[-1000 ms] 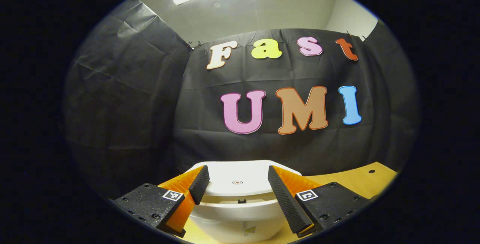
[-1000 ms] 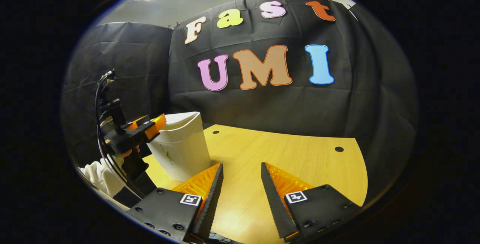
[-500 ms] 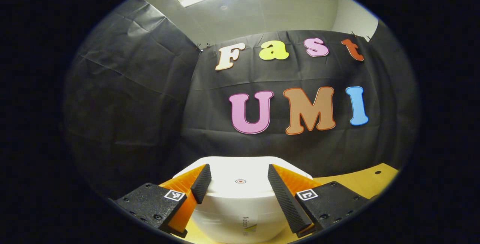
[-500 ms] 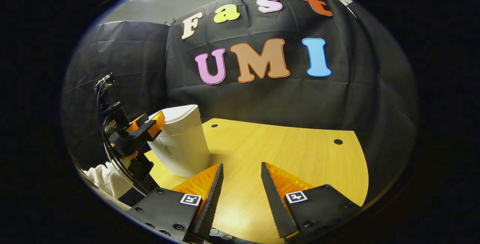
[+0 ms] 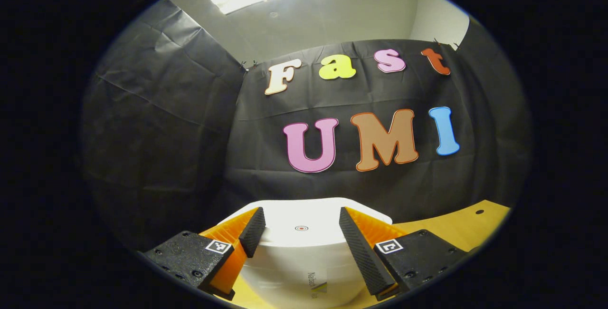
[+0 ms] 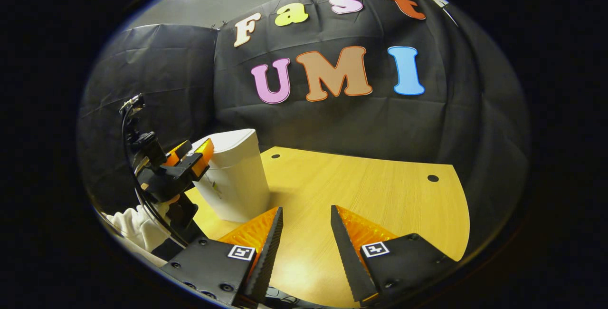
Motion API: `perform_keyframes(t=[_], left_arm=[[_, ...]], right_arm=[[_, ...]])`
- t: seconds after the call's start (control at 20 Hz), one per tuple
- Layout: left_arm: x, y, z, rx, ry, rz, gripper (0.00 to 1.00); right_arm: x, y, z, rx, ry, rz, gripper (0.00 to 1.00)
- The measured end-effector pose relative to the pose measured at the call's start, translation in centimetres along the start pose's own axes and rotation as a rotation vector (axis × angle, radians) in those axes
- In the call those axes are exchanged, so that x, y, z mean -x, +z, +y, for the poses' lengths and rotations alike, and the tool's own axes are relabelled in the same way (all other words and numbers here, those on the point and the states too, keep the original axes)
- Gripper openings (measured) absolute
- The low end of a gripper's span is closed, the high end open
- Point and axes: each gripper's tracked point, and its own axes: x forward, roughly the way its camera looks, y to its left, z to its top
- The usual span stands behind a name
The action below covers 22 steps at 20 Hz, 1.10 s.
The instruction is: Press the lid of the desktop garbage bin to open it, pick up the crumpled paper on the desktop and throw it into the bin, then pick up the pop can on the desktop and drop it into the bin, and finally close the garbage bin lid.
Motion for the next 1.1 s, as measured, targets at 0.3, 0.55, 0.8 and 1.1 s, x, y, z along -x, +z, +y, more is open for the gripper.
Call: perform_keyframes(t=[0.3, 0.55, 0.8, 1.1], left_arm=[[0.4, 0.8, -0.2, -0.004, -0.014, -0.071, 0.94], [0.2, 1.4, 0.1, -0.033, -0.012, -0.067, 0.94], [-0.3, 3.9, -0.5, -0.085, -0.034, -0.13, 0.91], [0.5, 4.6, -2.7, 0.019, -0.091, -0.077, 0.92]], right_arm=[[0.0, 0.2, 0.2, -0.007, -0.01, -0.016, 0.66], [0.0, 0.0, 0.3, -0.019, -0.019, -0.018, 0.66], [-0.4, 0.3, 0.7, -0.015, -0.014, -0.021, 0.66], [-0.2, 0.4, 0.8, -0.022, -0.022, -0.031, 0.66]])
